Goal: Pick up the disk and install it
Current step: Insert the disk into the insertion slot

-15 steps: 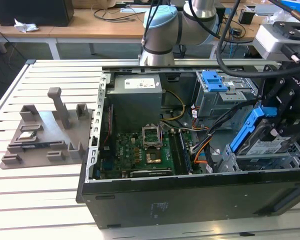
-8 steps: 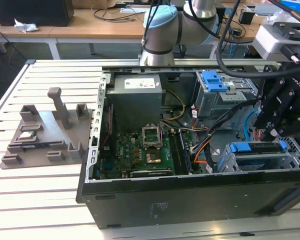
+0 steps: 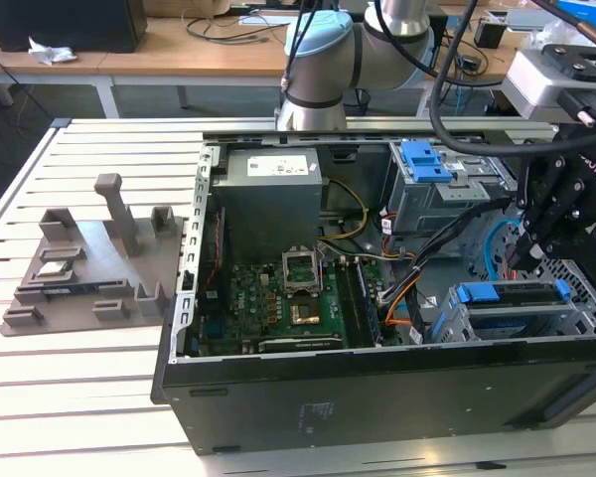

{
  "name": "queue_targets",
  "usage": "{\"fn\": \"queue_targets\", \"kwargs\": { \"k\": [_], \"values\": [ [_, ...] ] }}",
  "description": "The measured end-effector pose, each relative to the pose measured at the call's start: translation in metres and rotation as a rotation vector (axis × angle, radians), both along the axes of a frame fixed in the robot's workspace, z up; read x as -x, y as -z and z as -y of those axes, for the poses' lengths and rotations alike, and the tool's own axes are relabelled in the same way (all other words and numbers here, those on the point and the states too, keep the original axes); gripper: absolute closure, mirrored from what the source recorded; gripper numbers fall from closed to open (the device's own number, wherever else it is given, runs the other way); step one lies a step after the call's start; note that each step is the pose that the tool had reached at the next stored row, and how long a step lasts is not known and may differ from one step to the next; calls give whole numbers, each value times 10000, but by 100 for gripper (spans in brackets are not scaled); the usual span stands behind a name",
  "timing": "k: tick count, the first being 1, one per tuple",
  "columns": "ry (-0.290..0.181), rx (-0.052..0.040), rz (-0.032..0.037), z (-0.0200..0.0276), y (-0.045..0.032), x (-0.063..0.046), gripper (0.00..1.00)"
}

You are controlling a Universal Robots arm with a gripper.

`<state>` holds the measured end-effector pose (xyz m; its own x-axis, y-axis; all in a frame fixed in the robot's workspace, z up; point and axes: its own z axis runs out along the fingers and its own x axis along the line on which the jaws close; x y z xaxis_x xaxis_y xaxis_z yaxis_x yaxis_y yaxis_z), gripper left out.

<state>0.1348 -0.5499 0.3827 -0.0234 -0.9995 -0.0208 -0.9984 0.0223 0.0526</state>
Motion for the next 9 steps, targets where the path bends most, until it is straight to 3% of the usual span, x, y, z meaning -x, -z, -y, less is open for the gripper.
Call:
{"fn": "queue_targets", "kwargs": {
  "k": [3,9],
  "values": [
    [0,2,-12,-7,5,-23,89],
    [1,37,-124,-101,16,-266,89]
  ]
}}
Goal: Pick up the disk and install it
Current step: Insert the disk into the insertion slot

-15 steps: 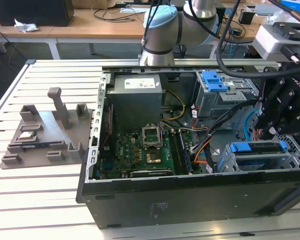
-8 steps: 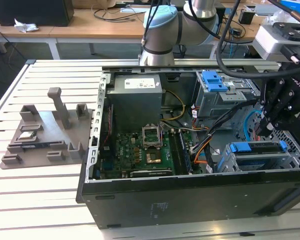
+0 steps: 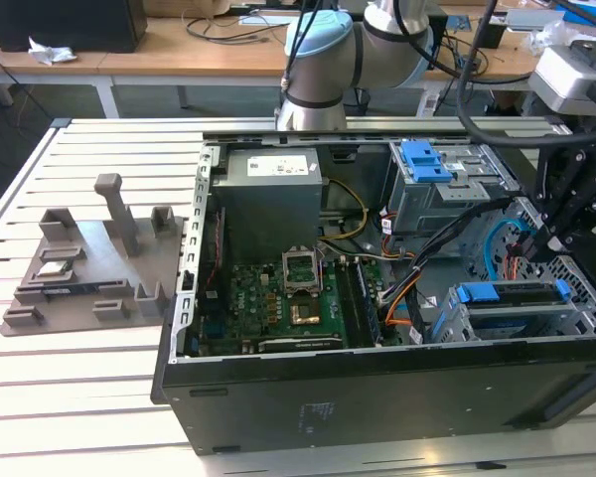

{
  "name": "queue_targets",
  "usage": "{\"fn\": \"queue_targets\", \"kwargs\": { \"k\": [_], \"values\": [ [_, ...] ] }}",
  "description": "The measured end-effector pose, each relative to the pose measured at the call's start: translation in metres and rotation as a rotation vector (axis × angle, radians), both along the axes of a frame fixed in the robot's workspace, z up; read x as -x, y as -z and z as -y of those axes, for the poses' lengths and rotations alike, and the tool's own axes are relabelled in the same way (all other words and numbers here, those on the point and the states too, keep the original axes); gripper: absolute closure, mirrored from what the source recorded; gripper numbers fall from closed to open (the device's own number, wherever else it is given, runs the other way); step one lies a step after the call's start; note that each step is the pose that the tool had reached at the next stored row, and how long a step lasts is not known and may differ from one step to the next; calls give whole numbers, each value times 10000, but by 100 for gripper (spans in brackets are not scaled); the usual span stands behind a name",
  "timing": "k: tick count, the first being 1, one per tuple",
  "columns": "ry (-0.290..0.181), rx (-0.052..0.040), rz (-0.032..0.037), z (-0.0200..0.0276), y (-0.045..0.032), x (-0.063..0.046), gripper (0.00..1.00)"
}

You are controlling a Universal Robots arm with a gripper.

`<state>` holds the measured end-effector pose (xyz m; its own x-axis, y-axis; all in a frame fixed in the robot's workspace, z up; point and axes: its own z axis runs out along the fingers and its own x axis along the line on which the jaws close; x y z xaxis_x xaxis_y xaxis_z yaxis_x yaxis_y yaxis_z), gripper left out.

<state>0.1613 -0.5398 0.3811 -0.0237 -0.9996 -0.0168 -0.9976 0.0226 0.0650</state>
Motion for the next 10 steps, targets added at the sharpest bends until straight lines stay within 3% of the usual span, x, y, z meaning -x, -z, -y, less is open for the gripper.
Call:
{"fn": "queue_targets", "kwargs": {
  "k": [5,10],
  "values": [
    [-1,3,-74,-12,27,-173,89],
    [-1,5,-80,-13,37,-255,89]
  ]
}}
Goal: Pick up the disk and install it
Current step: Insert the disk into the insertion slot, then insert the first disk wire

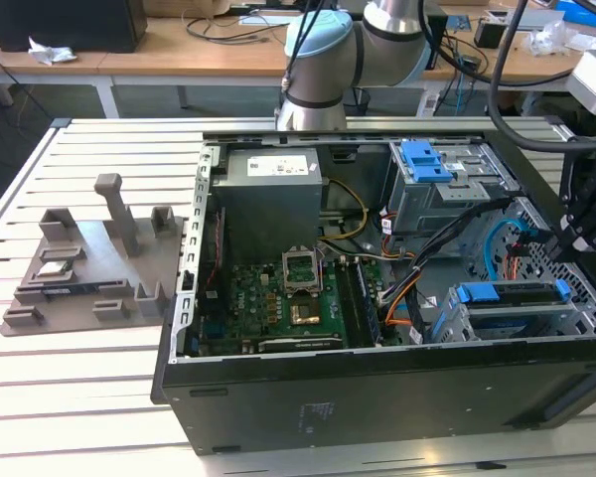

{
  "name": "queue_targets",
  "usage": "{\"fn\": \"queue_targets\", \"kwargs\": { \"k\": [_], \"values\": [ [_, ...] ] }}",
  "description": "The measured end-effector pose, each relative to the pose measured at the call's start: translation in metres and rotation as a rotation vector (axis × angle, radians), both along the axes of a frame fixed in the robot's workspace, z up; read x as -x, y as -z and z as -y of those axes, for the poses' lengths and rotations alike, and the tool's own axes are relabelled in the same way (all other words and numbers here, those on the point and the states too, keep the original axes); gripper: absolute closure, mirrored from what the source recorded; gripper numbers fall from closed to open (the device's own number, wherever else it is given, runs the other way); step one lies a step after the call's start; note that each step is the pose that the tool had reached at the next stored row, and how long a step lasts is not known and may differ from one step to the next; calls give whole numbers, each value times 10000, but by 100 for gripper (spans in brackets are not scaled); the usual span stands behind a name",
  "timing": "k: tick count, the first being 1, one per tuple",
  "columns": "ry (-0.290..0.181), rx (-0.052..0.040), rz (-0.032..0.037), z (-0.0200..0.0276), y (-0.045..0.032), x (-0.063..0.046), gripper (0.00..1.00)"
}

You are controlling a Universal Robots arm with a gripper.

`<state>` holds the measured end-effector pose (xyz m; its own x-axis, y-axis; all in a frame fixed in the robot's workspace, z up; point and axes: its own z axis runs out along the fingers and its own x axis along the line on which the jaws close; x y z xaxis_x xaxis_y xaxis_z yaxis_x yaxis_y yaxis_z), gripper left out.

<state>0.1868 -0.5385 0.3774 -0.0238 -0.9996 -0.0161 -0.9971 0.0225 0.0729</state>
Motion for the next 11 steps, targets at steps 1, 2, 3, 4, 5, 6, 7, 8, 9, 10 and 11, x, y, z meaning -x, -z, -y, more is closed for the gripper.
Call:
{"fn": "queue_targets", "kwargs": {
  "k": [1,2,3,4,5,6,7,8,9,10,11],
  "values": [
    [1,-1,0,0,0,-2,89],
    [2,-3,0,0,1,-2,89],
    [2,-1,0,1,1,-3,89],
    [0,-1,0,0,1,-4,89],
    [1,-2,0,0,1,-5,89],
    [1,-2,0,0,1,-5,89],
    [0,-2,0,0,1,-6,89],
    [0,-2,0,0,1,-7,89],
    [1,-2,0,0,1,-8,89],
    [1,-1,0,0,1,-9,89],
    [1,-1,0,0,1,-9,89]
  ]
}}
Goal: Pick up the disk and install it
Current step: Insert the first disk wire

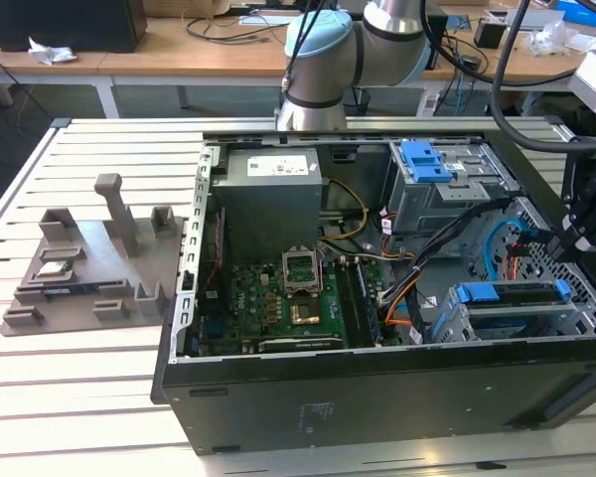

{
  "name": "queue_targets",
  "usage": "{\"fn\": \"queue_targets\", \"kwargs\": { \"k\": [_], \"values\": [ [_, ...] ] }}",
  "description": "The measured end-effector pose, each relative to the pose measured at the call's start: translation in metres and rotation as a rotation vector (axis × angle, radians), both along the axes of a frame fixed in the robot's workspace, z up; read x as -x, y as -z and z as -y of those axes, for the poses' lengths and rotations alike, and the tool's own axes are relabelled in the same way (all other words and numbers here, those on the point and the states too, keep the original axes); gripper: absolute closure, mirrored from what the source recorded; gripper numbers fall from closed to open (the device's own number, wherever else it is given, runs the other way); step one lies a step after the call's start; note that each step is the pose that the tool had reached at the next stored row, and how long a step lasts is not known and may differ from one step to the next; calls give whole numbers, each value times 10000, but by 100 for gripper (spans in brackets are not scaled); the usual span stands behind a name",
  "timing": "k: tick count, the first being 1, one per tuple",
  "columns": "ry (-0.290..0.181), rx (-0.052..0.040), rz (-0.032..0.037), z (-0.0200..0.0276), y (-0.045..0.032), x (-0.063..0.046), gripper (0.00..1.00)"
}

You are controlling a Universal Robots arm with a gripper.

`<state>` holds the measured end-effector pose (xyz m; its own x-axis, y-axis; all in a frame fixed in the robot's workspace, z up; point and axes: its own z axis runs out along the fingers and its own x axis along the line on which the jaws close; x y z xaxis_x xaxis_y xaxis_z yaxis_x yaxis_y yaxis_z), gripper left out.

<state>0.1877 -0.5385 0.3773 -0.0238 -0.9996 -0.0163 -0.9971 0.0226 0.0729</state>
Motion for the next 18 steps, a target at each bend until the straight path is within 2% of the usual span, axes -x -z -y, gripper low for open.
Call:
{"fn": "queue_targets", "kwargs": {
  "k": [1,2,4,5,6,7,8,9,11,12,13,14,18],
  "values": [
    [0,0,0,0,0,-1,83],
    [0,-1,0,0,0,-1,83],
    [0,0,0,0,0,-2,71],
    [0,-1,0,0,0,-3,71],
    [0,0,0,0,0,-3,64],
    [-2,-1,0,-33,0,-6,64],
    [0,5,0,-94,1,-5,64],
    [0,22,0,-179,2,-7,64],
    [0,44,0,-273,4,-10,64],
    [0,69,0,-355,9,-15,64],
    [0,99,0,-409,21,-26,64],
    [3,122,0,-428,29,-39,64],
    [63,206,0,-443,70,-71,64]
  ]
}}
